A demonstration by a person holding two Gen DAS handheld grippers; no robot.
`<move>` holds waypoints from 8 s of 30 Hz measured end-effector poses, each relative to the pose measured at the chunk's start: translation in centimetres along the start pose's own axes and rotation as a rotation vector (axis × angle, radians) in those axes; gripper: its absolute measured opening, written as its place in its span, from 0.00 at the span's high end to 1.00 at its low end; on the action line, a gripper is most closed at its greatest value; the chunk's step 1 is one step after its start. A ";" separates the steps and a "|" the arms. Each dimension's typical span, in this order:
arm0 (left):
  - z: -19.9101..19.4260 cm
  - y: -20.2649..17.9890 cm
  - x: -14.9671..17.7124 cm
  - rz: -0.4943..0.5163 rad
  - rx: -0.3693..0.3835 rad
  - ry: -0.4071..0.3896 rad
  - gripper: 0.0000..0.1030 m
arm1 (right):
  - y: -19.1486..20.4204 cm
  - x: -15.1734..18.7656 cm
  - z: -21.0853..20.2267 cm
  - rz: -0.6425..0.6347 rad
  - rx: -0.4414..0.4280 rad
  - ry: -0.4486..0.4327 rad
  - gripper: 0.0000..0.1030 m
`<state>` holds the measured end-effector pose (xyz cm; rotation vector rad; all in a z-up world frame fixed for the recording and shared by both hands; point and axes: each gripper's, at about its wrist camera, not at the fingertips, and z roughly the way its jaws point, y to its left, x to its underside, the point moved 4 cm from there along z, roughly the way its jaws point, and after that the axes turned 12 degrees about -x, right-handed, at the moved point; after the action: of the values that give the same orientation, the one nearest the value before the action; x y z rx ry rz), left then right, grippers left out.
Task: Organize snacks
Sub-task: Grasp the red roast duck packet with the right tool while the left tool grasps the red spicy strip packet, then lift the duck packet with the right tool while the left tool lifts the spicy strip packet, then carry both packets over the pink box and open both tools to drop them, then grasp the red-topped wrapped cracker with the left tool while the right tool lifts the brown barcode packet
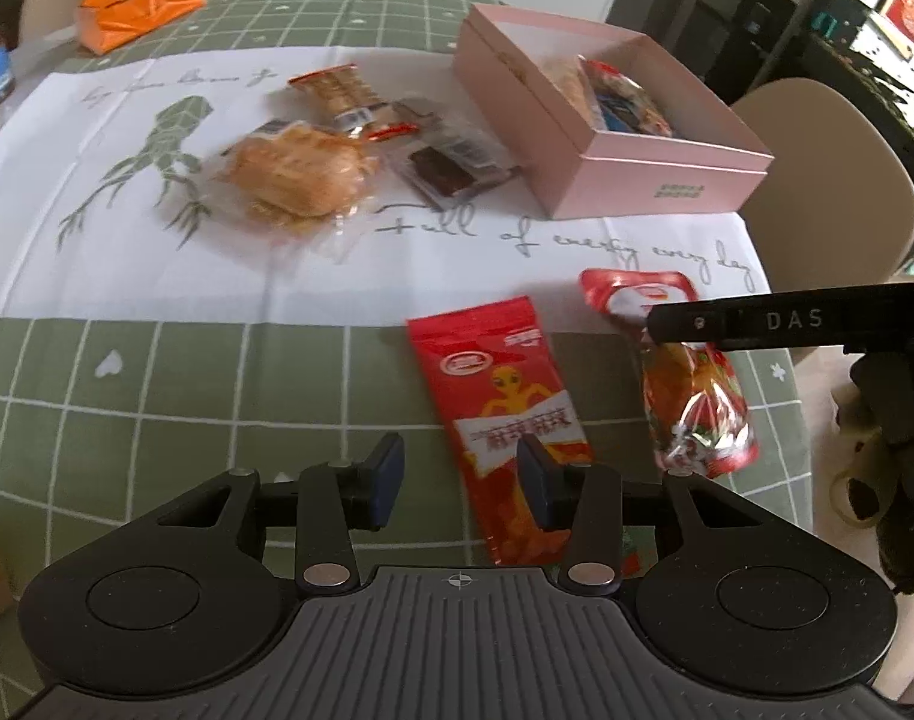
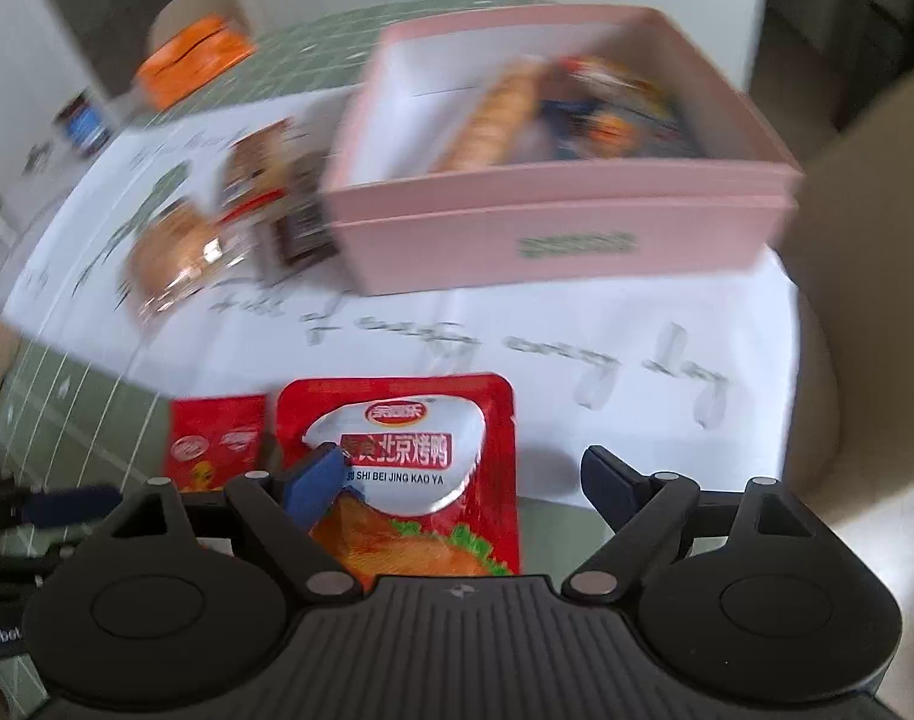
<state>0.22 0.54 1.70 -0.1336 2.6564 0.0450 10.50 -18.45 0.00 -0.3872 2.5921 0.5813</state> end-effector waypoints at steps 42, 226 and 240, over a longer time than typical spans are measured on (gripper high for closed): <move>2.1 -0.2 -0.9 -0.019 -0.121 -0.036 0.38 | 0.9 5.4 -0.9 -0.076 0.113 -0.041 0.00; 7.4 1.5 -9.6 0.060 0.052 -0.032 0.70 | 0.4 -7.4 0.7 -0.138 -0.120 0.010 0.20; 0.9 9.1 -1.9 -0.274 0.013 -0.080 0.69 | 7.7 -9.6 8.0 -0.127 -0.071 -0.098 0.21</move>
<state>1.38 9.83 1.84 -0.4789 2.5342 -0.0551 18.85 -6.41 0.77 -0.5289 2.4383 0.6330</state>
